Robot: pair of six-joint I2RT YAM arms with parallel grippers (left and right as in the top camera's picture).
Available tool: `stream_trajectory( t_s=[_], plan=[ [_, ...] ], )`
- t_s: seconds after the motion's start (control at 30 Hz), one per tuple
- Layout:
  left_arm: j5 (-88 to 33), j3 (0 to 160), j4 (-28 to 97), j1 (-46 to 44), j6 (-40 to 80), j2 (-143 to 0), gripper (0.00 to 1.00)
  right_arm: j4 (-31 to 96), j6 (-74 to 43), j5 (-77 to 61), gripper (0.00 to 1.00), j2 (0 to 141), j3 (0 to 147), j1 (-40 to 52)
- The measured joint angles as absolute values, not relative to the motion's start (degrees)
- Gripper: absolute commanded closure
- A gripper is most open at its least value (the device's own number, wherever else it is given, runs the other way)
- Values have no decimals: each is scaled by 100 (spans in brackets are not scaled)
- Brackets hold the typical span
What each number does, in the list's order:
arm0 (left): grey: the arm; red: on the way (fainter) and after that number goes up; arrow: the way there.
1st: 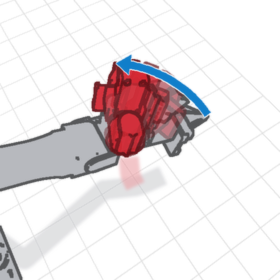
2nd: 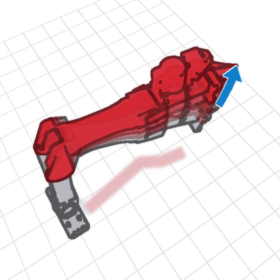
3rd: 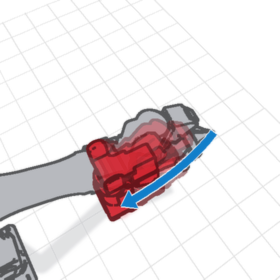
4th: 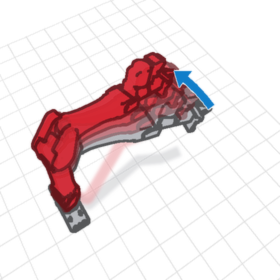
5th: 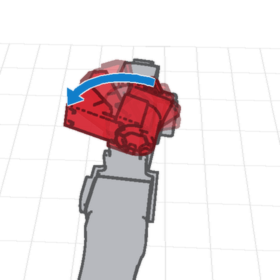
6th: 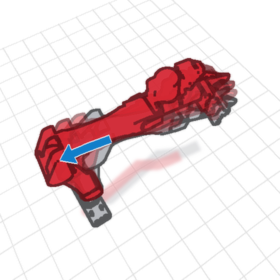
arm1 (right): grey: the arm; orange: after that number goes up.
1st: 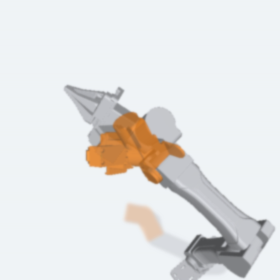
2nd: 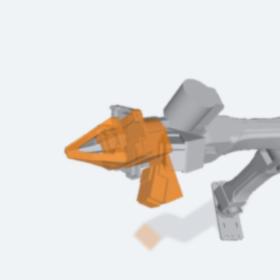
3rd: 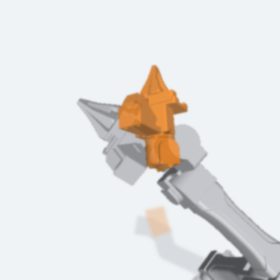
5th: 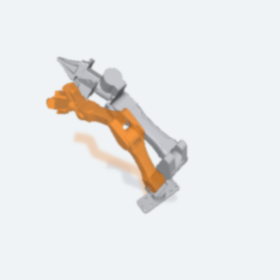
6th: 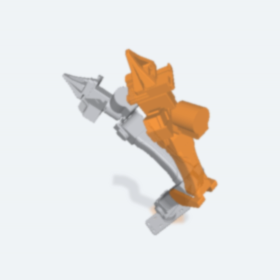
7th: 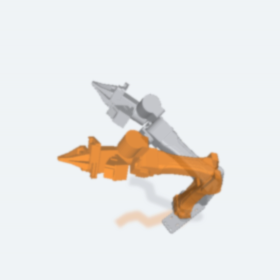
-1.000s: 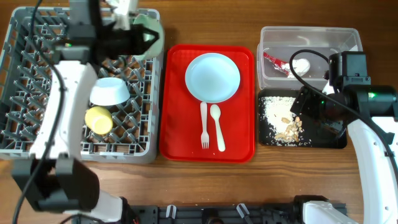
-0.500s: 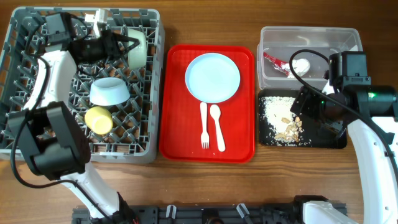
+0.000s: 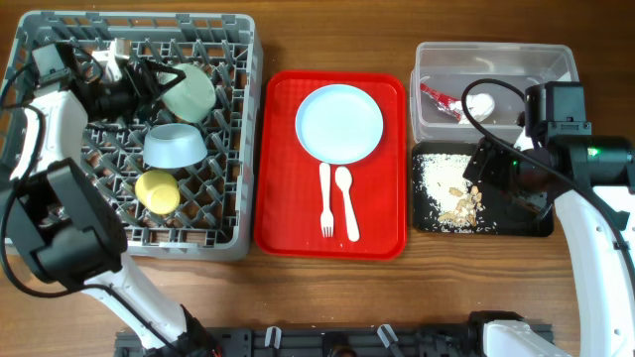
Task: Sort waste into correct bins and load items into the dishwasher rack
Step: 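Set the light-blue bowl upright in the rack's back row, then reach the left gripper back toward the white plate on the tray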
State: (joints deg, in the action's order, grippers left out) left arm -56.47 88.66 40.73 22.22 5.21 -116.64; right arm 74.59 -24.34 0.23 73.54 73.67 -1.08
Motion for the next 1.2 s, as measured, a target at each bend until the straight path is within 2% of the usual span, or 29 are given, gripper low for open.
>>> stream_trajectory(
  t_s=[0.23, 0.37, 0.5, 0.67, 0.8, 1.0, 1.2],
  plan=[
    [-5441, 8866, 4119, 2504, 530, -11459, 0, 7465, -2414, 23, 16, 7354, 7367, -108],
    [-5146, 8866, 4340, 2589, 526, -10654, 0, 7465, -2370, 23, 16, 7354, 7367, -108],
    [-4571, 8871, 5035, 2401, 679, -9703, 0, 7505, -2346, 23, 11, 7354, 7367, -108],
    [-3070, 8877, 6296, 1341, 1586, -9063, 0, 7524, -2305, 21, 10, 7354, 7367, -108],
    [-1772, 8875, 6971, -213, 2460, -9015, 0, 7535, -2303, 21, 9, 7354, 7367, -108],
    [-301, 8545, 6674, -2460, 3979, -9021, 0, 7544, -2300, 16, 9, 7354, 7367, -108],
    [191, 7859, 5979, -3599, 4698, -9351, 0, 7572, -2300, 8, 9, 7354, 7367, -108]
  ],
)
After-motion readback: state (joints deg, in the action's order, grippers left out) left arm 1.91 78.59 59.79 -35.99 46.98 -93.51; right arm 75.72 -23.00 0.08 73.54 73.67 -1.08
